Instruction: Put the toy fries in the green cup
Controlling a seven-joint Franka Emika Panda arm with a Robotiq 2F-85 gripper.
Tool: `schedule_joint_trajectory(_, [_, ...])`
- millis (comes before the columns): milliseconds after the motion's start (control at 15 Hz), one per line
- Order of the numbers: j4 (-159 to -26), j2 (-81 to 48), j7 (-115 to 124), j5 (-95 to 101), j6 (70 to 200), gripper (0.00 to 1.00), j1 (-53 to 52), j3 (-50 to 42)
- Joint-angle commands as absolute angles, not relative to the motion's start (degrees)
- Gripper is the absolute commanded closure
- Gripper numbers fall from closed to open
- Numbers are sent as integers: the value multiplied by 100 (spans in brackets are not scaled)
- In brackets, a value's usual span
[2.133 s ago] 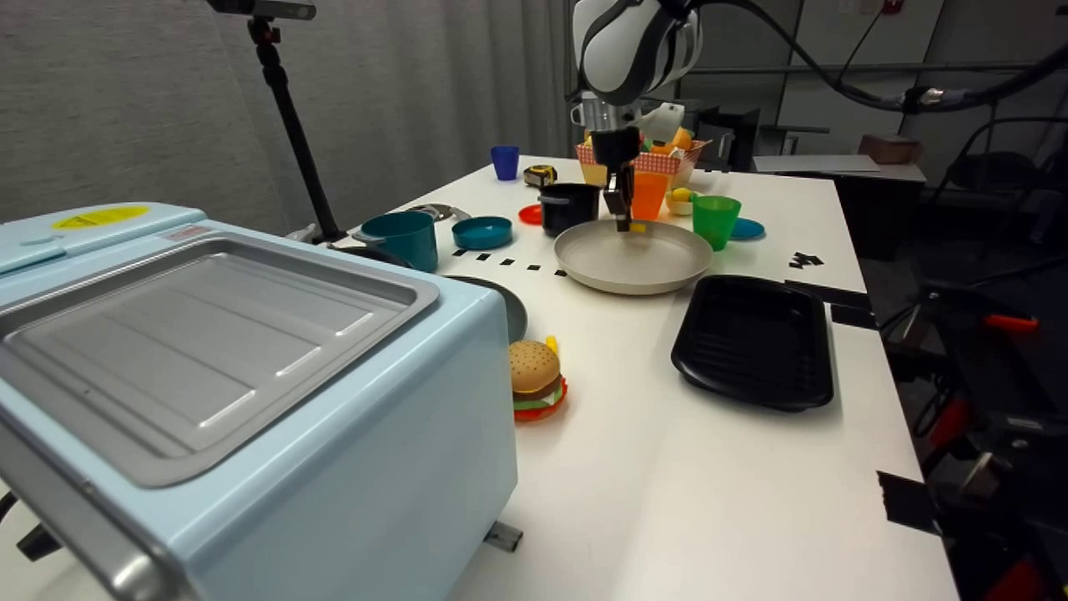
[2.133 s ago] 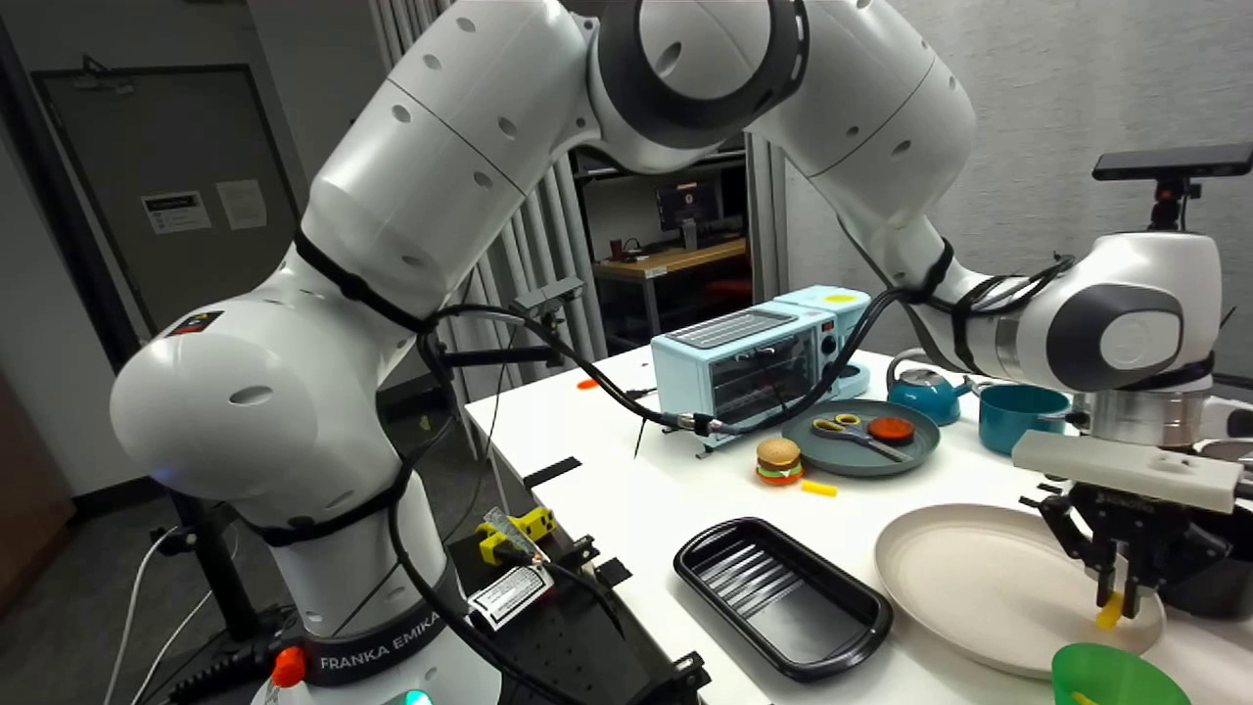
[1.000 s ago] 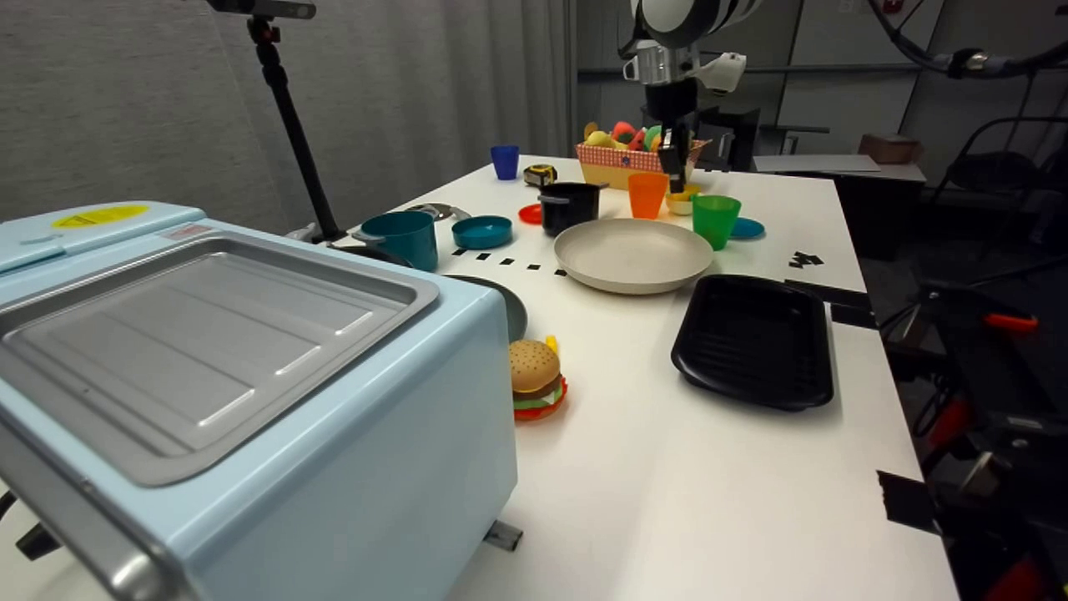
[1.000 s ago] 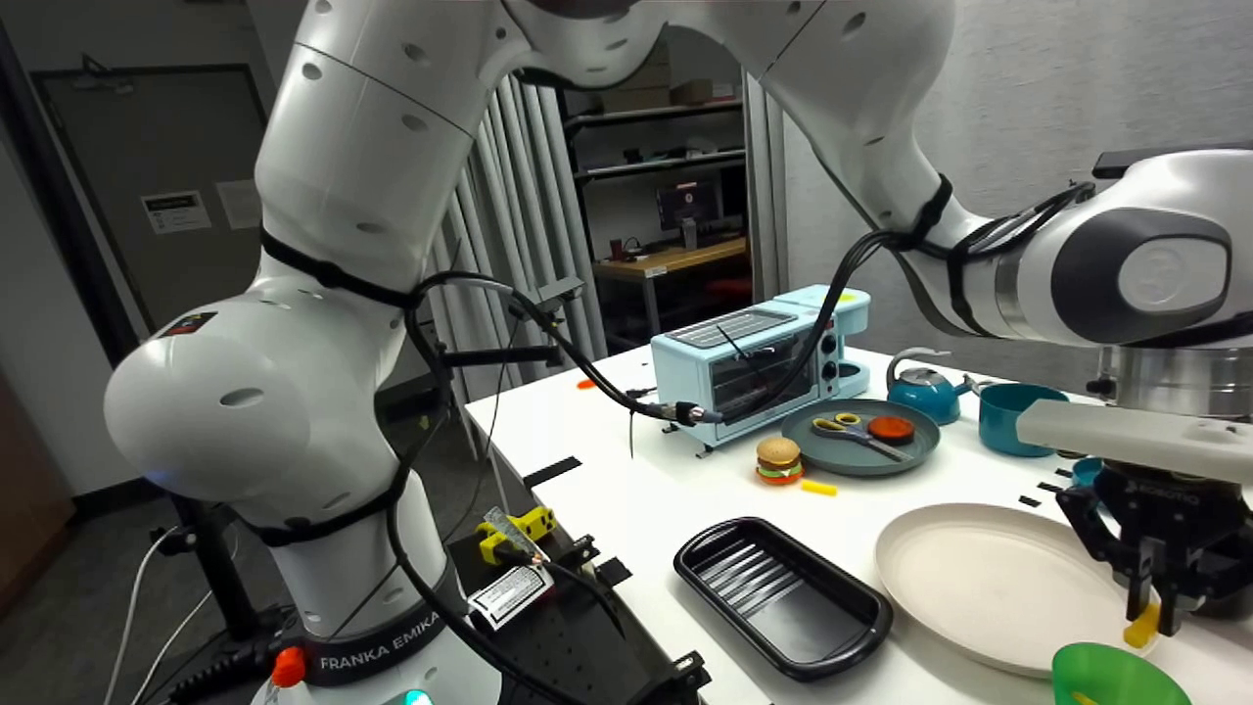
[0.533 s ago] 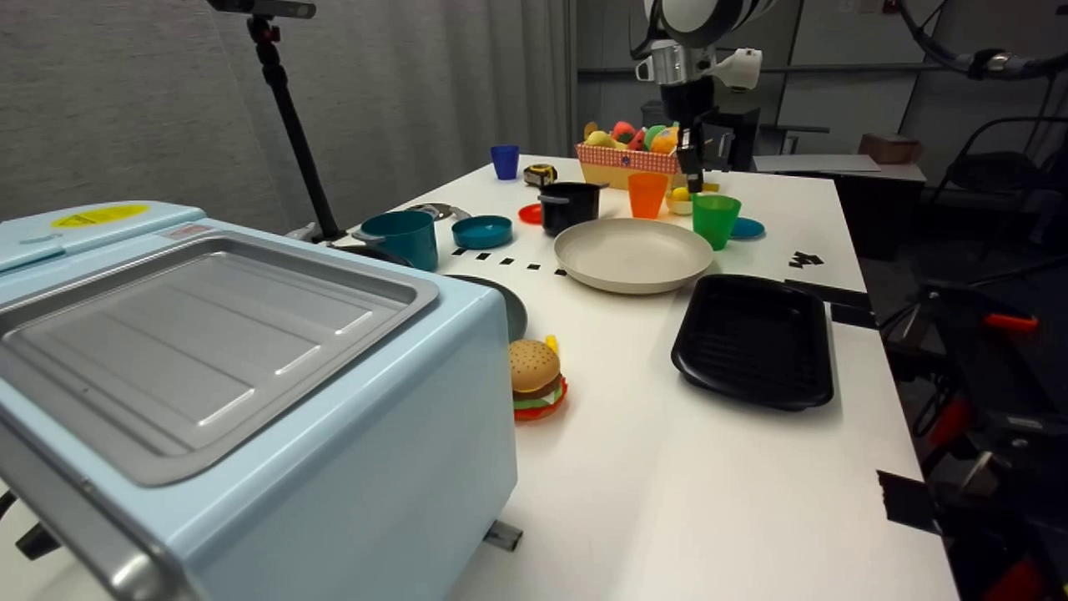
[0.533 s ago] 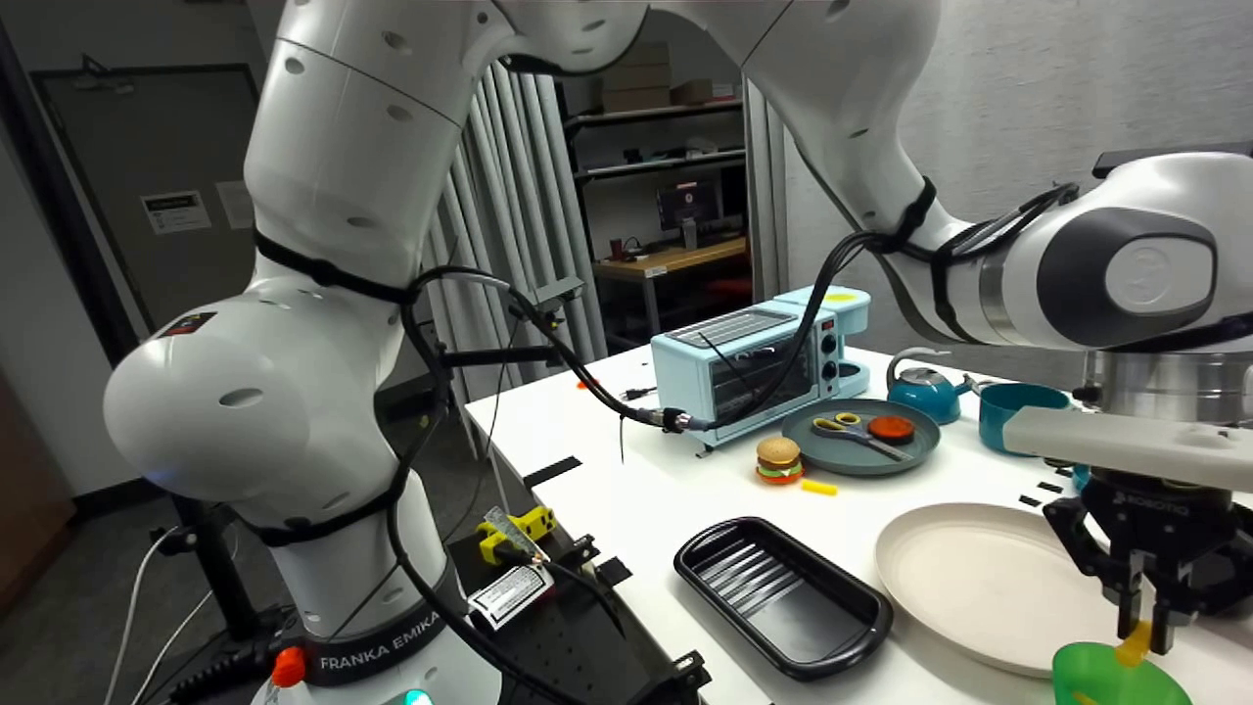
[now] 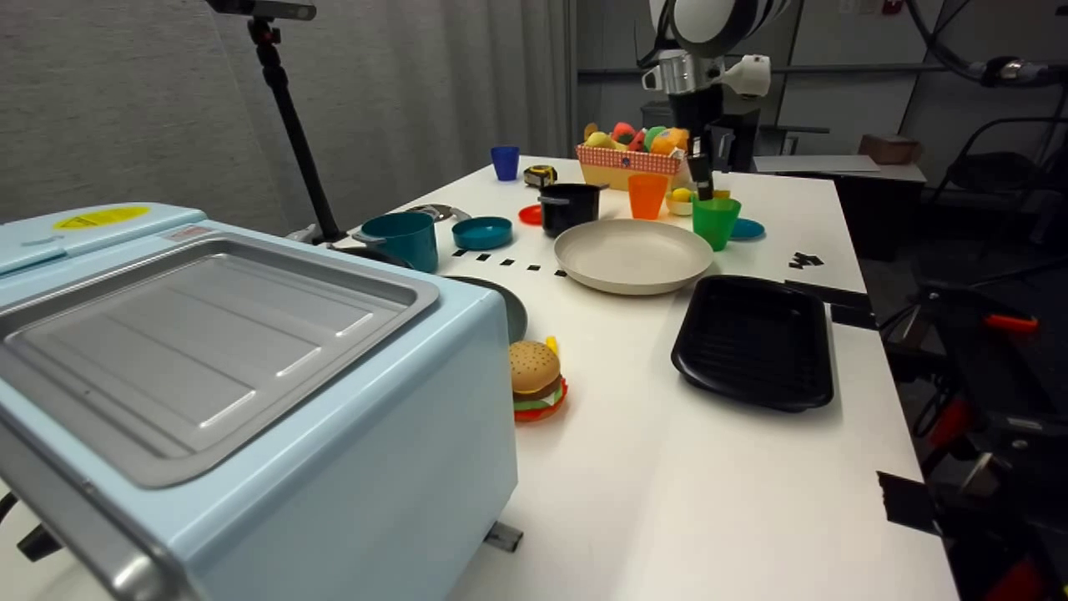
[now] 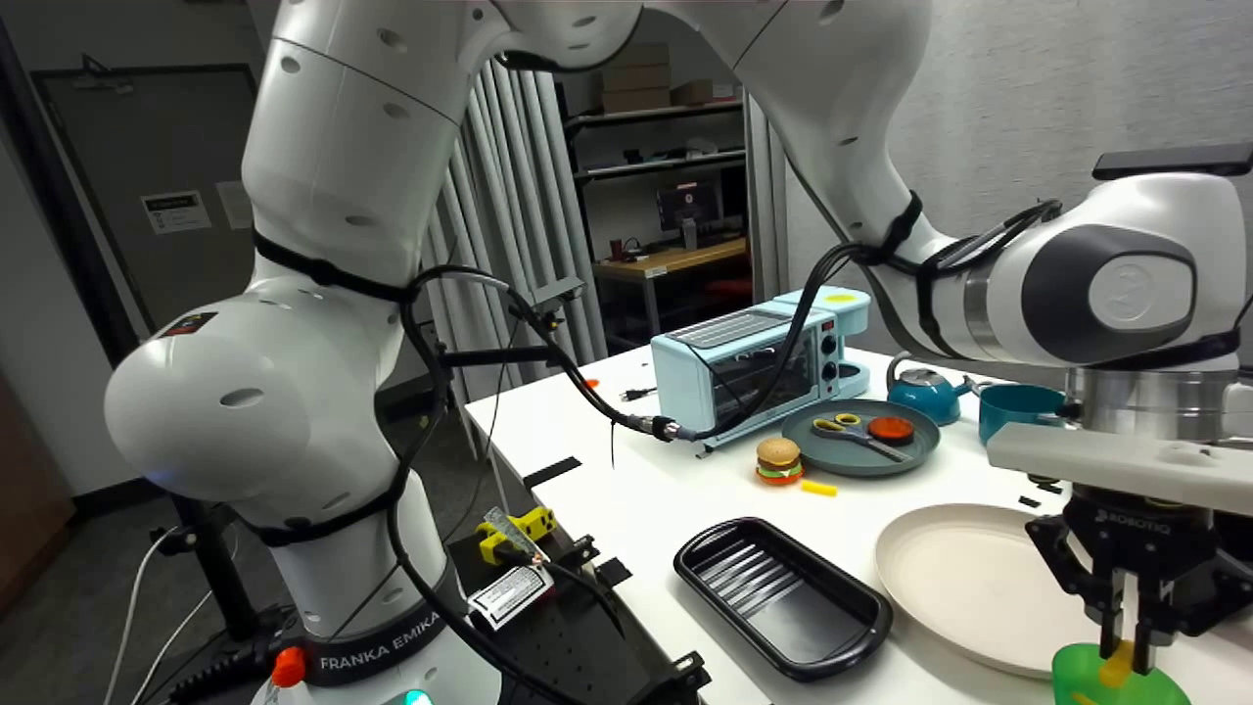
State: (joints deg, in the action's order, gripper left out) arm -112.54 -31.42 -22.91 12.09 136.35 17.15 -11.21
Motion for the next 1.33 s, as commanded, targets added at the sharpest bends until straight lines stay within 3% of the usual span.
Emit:
schedule_joint_trajectory(0, [-11493,-2950,-2242,1406,13744,60,1699,-1146])
schedule_joint_trajectory(67, [-11495,-2952,-2236,1402,13727,59,1698,-1145])
schedule_joint_trajectory(600, [-11451,-2960,-2291,1324,13657,0,1745,-1109])
schedule_joint_trajectory(1267, [-11356,-2784,-2164,1095,13825,0,1510,-678])
